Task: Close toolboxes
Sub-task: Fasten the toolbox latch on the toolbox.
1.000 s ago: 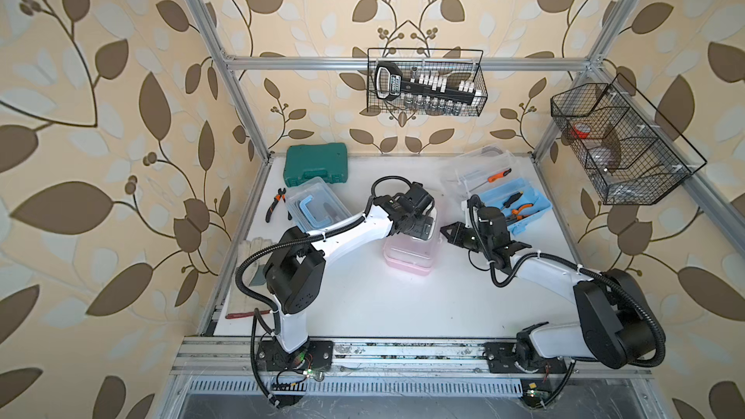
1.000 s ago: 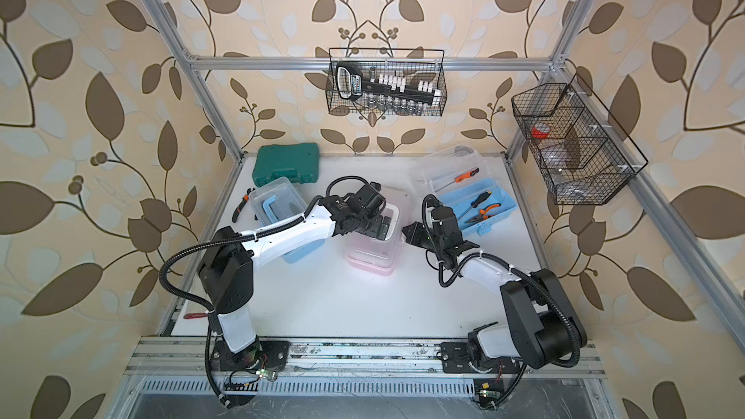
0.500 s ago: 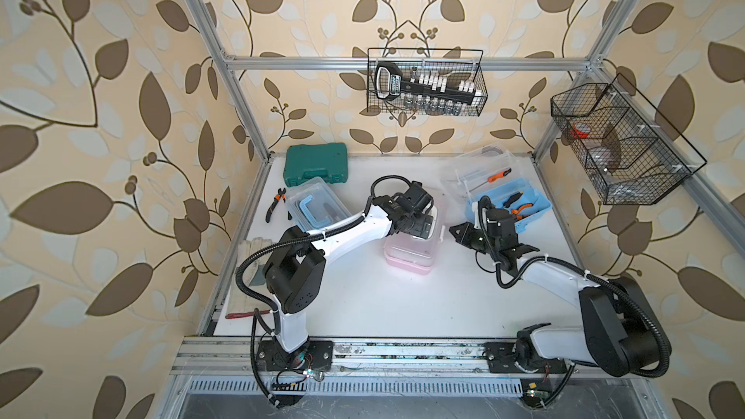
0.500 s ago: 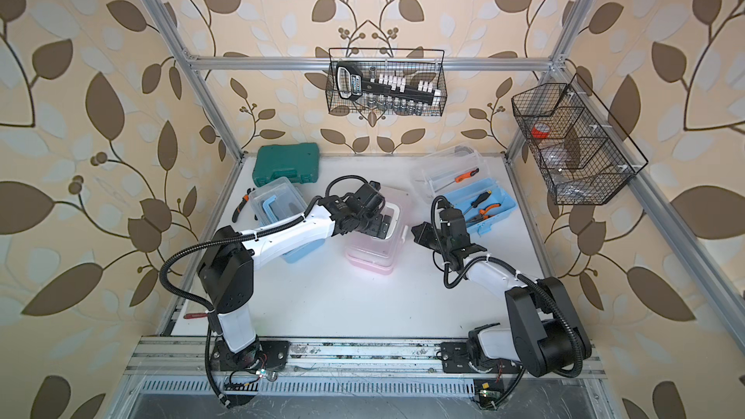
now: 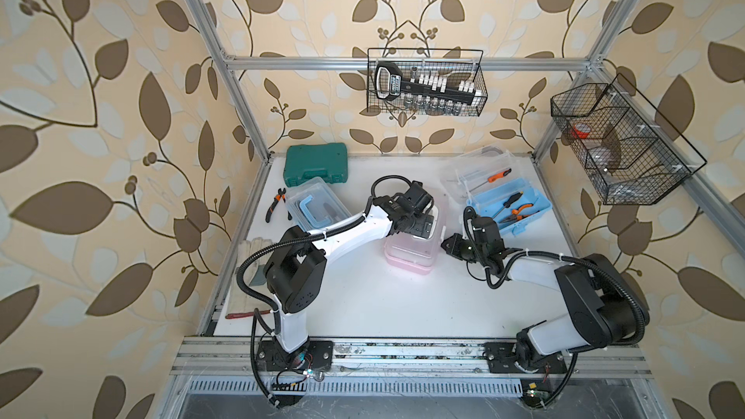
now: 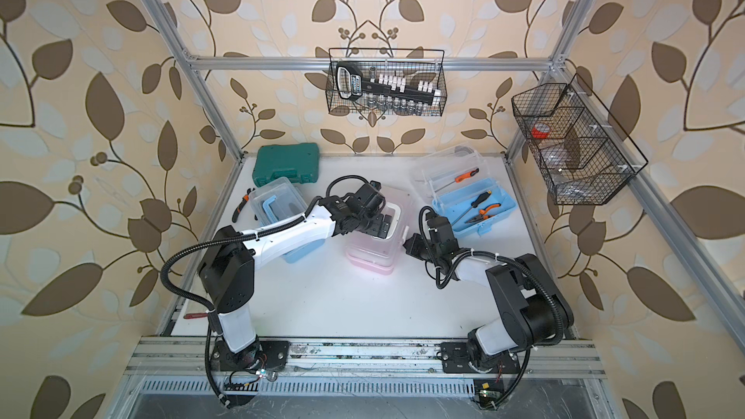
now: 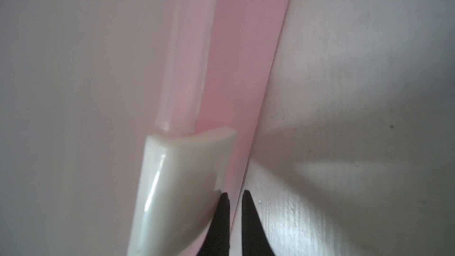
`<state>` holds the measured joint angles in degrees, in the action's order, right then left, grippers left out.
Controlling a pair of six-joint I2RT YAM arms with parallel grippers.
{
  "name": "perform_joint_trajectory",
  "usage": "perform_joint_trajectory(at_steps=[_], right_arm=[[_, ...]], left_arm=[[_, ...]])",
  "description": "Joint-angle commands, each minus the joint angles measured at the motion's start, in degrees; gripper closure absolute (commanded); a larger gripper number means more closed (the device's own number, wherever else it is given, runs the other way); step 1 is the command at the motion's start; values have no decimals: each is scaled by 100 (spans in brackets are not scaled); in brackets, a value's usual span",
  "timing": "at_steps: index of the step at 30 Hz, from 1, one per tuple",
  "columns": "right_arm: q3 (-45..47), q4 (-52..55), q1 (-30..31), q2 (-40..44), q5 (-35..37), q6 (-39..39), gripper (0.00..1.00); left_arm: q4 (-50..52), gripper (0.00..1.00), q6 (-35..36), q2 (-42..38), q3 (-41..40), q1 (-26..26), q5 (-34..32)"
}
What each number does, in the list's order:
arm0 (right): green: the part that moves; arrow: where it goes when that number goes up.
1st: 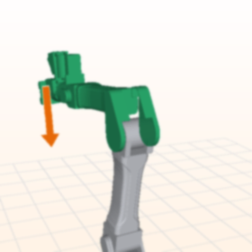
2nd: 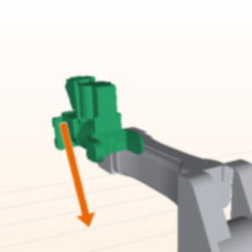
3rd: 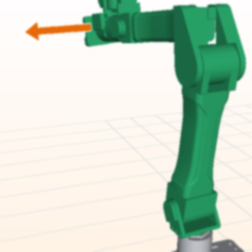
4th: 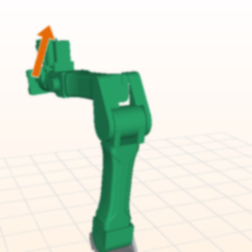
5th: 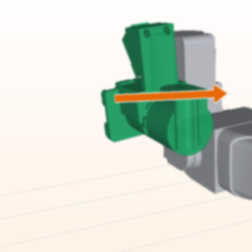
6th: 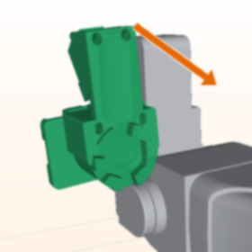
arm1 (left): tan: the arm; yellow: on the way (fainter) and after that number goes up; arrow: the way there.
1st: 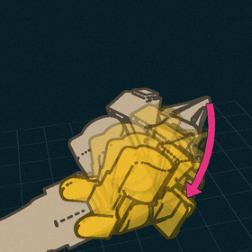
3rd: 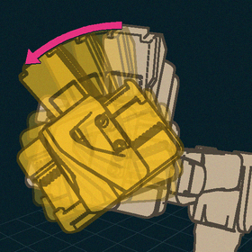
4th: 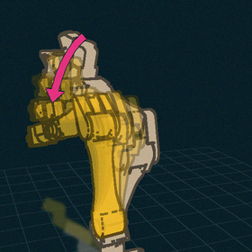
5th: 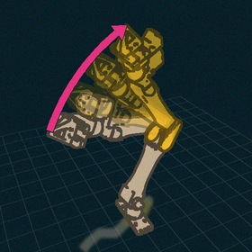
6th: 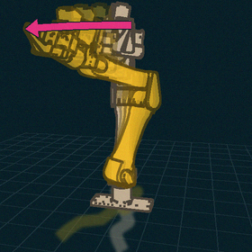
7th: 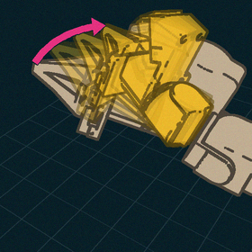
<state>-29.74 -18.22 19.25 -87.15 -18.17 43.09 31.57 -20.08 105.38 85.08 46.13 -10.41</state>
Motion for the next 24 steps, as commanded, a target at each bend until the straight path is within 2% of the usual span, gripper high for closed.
perform_joint_trajectory(at_steps=[1, 7, 14, 18, 24], right_arm=[[29, -868, 97, -100, -452, 308, 89], [9, -948, 92, -75, -480, 332, 89], [-99, -167, 28, 25, -146, -11, 87], [28, 117, -216, 130, -190, -235, 85], [-61, 648, -527, 454, -372, -692, 74]], left_arm=[[310, 1, -10, 235, -183, 116, 430], [247, 1, -46, 224, -282, 118, 452], [230, 1, -24, 246, -323, 116, 417], [239, 1, -1, 170, -386, 116, 301], [184, 1, 64, 29, -489, 116, 268]])
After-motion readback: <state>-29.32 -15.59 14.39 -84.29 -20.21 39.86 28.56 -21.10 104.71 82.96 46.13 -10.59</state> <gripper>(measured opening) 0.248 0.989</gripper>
